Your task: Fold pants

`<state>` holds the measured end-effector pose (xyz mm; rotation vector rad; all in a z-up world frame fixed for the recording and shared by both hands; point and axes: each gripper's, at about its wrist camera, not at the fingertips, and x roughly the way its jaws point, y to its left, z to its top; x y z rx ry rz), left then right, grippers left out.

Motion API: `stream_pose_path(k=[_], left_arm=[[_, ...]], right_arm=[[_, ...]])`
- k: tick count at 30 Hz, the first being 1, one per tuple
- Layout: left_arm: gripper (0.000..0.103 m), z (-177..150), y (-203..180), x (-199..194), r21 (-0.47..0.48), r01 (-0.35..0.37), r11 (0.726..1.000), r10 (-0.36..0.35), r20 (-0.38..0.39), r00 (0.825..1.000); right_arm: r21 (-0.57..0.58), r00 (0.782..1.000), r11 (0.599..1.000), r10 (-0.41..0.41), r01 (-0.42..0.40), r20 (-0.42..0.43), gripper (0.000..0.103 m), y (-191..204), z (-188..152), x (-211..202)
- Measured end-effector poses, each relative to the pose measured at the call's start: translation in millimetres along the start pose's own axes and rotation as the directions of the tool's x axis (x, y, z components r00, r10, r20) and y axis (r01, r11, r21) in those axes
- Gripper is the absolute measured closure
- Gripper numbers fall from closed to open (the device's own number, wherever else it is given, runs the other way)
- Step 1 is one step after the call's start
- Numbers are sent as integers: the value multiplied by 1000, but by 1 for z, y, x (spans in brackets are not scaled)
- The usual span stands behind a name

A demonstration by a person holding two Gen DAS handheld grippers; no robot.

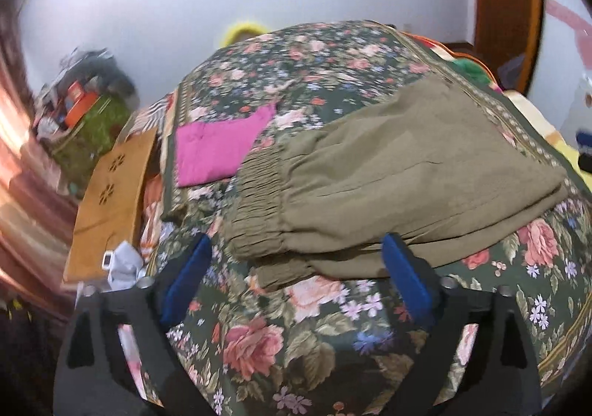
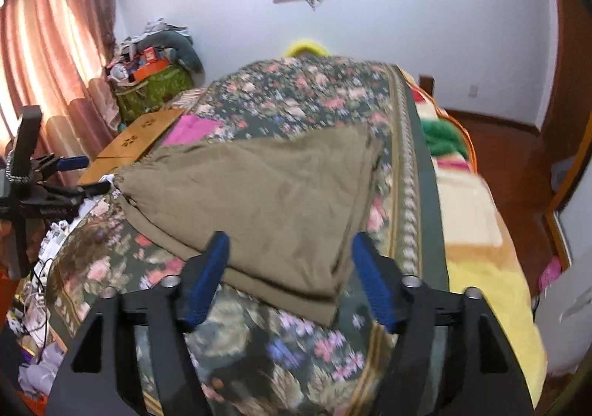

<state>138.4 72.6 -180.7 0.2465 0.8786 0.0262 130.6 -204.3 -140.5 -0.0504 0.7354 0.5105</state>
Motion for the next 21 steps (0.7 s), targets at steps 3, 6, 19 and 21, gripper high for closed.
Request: stream_pose_path(k=[3, 6, 19, 21], left_arm=[[6, 3, -15, 12, 74, 15, 997, -12, -33, 999], [6, 2, -31, 24, 143, 15, 990, -7, -53, 999], [6, 26, -29, 39, 130, 109, 986, -101, -69, 993], [6, 31, -24, 33, 110, 126, 986, -121, -43, 992]], right_arm=[[-49, 1000, 998, 26, -27, -3, 29, 14, 7, 11], [-88, 998, 995, 50, -53, -34, 29, 26, 8, 27], [-272, 969, 938, 169, -213, -178, 30, 86, 14, 88], [-309, 967, 925, 168, -222, -193, 32, 95, 16, 96]])
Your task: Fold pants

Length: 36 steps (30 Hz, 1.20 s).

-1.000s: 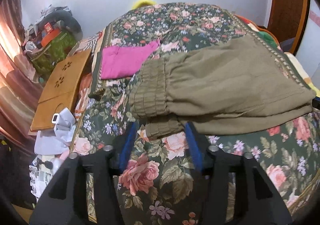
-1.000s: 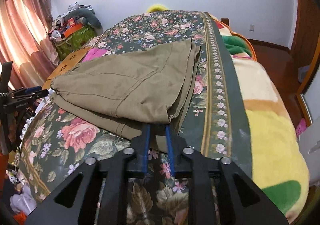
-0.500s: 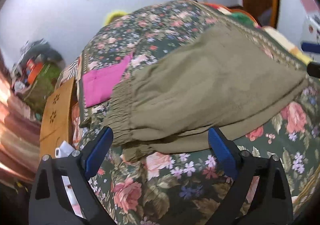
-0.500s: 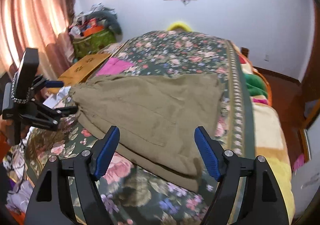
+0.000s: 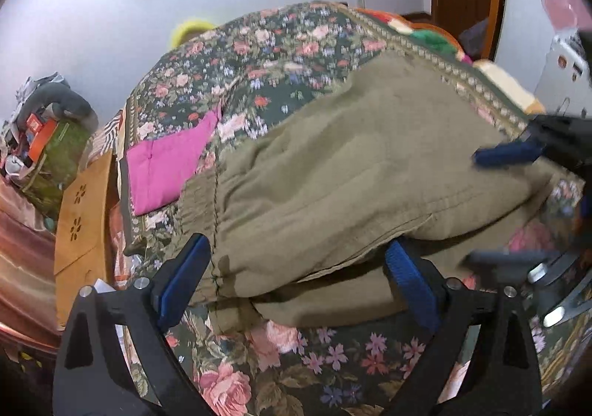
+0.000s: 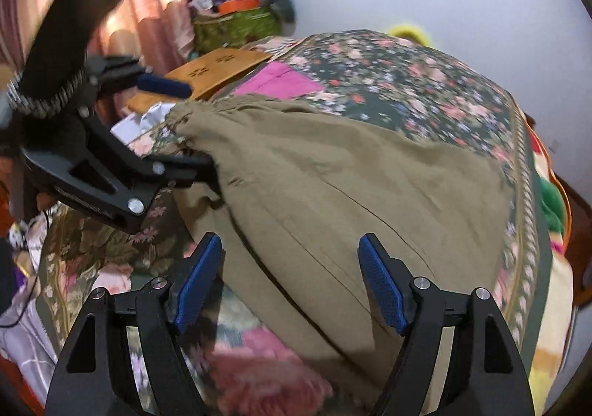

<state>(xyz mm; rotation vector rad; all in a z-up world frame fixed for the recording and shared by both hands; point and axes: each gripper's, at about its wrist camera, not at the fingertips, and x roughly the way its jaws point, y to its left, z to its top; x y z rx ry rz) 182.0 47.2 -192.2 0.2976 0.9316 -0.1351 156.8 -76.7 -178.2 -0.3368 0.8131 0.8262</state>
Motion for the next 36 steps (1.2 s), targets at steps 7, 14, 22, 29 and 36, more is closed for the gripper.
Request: stream_pose_path(k=[7, 14, 22, 29, 36], left_arm=[[6, 3, 1, -5, -8, 31, 999, -31, 15, 999], [32, -9, -15, -2, 48, 94, 994, -94, -4, 996], [80, -13, -23, -6, 69, 116, 991, -115, -6, 993], [83, -27, -22, -13, 38, 141, 989, -141, -14, 990], [81, -39, -17, -9, -48, 175, 983, -177, -41, 983]], right_arm=[[-88, 1000, 996, -27, 26, -8, 84, 5, 11, 12], [-68, 998, 997, -17, 20, 52, 93, 6, 12, -3], [-72, 997, 997, -24, 29, 73, 95, 13, 9, -14], [-77, 998, 997, -11, 16, 57, 95, 23, -1, -15], [-52, 1000, 999, 5, -4, 18, 89, 24, -8, -9]])
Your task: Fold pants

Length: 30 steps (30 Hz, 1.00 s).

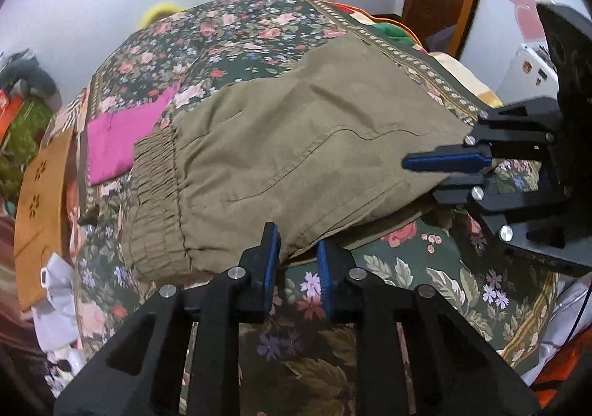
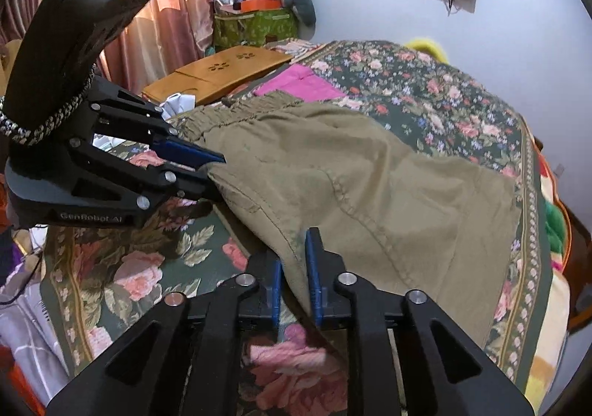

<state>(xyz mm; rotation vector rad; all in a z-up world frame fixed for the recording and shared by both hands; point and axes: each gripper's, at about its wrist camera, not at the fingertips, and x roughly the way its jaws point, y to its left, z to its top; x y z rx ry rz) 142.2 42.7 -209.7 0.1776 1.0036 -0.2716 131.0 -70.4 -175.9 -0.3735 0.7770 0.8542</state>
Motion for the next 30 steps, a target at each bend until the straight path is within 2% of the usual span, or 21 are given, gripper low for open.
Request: stream_pose_path(k=[2, 5, 7, 10, 13, 15, 18, 20, 25, 26, 27, 30], left_arm=[[78, -1, 3, -3, -26, 10, 1000, -10, -4, 1000], [66, -4, 11, -9, -63, 16, 998, -16, -5, 1000], [51, -6, 17, -17, -75, -9, 997, 9, 7, 1000], [36, -8, 29, -31, -103, -42, 994, 46, 42, 998], [26, -7, 47, -40, -162, -52, 985, 63, 64, 996], [23, -5, 64, -42, -217, -62, 974, 79, 73, 994], [23, -1, 89, -35, -289, -81, 954, 100, 53, 994], [23, 0, 100, -28, -323, -76, 944, 93, 36, 995], [23, -4, 118, 3, -408, 29, 913, -32, 0, 1000], [25, -6, 118, 9, -418, 45, 907, -52, -6, 999], [34, -8, 117, 14, -429, 62, 901, -72, -8, 997], [45, -13, 115, 17, -431, 48, 901, -53, 0, 999]], right_arm=[[4, 1000, 1000, -2, 2, 0, 87, -1, -3, -2], [21, 1000, 1000, -10, 10, -2, 78, -2, -7, -8], [22, 1000, 999, -29, 29, 10, 71, -1, -8, -15], [31, 998, 999, -37, 35, 43, 63, -1, -8, -27], [60, 995, 997, -44, 39, 86, 58, -3, -6, -39], [99, 992, 994, -50, 39, 113, 53, -9, -2, -44], [170, 989, 984, -77, 55, 127, 43, -21, 2, -42], [208, 989, 976, -91, 66, 117, 42, -28, 2, -36], [311, 998, 949, -55, 41, 38, 42, -47, -7, -10], [323, 998, 945, -51, 40, 26, 42, -48, -10, -9], [338, 999, 940, -45, 40, 6, 42, -51, -13, -4], [367, 999, 930, -19, 31, -36, 42, -57, -23, 1]])
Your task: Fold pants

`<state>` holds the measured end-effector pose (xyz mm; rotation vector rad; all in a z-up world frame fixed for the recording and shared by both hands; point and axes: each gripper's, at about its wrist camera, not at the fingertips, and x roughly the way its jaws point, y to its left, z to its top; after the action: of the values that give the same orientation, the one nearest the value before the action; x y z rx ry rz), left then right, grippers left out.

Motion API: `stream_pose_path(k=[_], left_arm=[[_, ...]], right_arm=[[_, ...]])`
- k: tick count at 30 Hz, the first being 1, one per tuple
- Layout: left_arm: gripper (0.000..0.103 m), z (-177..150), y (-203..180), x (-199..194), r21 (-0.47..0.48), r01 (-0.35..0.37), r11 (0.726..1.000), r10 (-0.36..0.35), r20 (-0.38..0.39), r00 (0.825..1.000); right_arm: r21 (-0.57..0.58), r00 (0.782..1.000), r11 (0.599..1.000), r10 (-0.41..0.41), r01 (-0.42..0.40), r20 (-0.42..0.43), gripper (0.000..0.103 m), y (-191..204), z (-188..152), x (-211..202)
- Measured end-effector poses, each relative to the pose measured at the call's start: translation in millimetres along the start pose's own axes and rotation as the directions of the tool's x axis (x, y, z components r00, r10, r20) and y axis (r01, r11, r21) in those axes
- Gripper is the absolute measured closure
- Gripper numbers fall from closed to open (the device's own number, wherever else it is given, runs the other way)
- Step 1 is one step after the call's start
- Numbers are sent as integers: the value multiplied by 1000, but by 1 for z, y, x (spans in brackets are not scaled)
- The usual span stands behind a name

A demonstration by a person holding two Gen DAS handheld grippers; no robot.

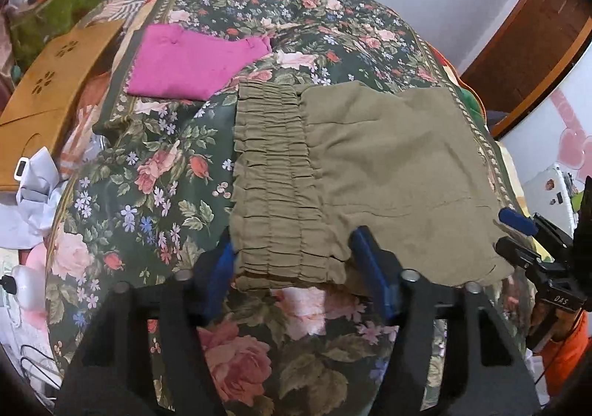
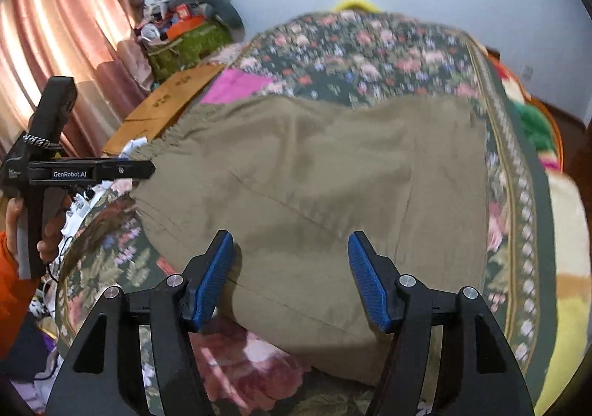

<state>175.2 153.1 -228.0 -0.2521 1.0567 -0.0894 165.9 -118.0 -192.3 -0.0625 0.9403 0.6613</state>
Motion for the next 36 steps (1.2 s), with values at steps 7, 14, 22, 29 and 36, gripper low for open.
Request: stream_pose_path(k=[7, 14, 22, 29, 36], left_arm=[[93, -5, 6, -22, 17, -140, 990, 138, 75, 988], [91, -18, 34, -24, -41, -123, 992, 124, 16, 992], [47, -2, 12, -32, -20, -92, 996, 93, 66, 993], [44, -7, -8, 4, 61, -144, 988, 143, 15, 990], [35, -16, -1, 4, 65, -178, 982, 176, 38, 984]], right_arm=[[51, 999, 998, 31, -29, -37, 42, -15, -12, -3], [79, 999, 997, -8, 11, -49, 45, -34, -26, -18], [106, 997, 993, -55, 61, -54, 45, -49, -43, -32], [85, 996, 994, -72, 76, -46, 46, -49, -48, -36], [71, 996, 994, -80, 83, -42, 47, -50, -51, -38]])
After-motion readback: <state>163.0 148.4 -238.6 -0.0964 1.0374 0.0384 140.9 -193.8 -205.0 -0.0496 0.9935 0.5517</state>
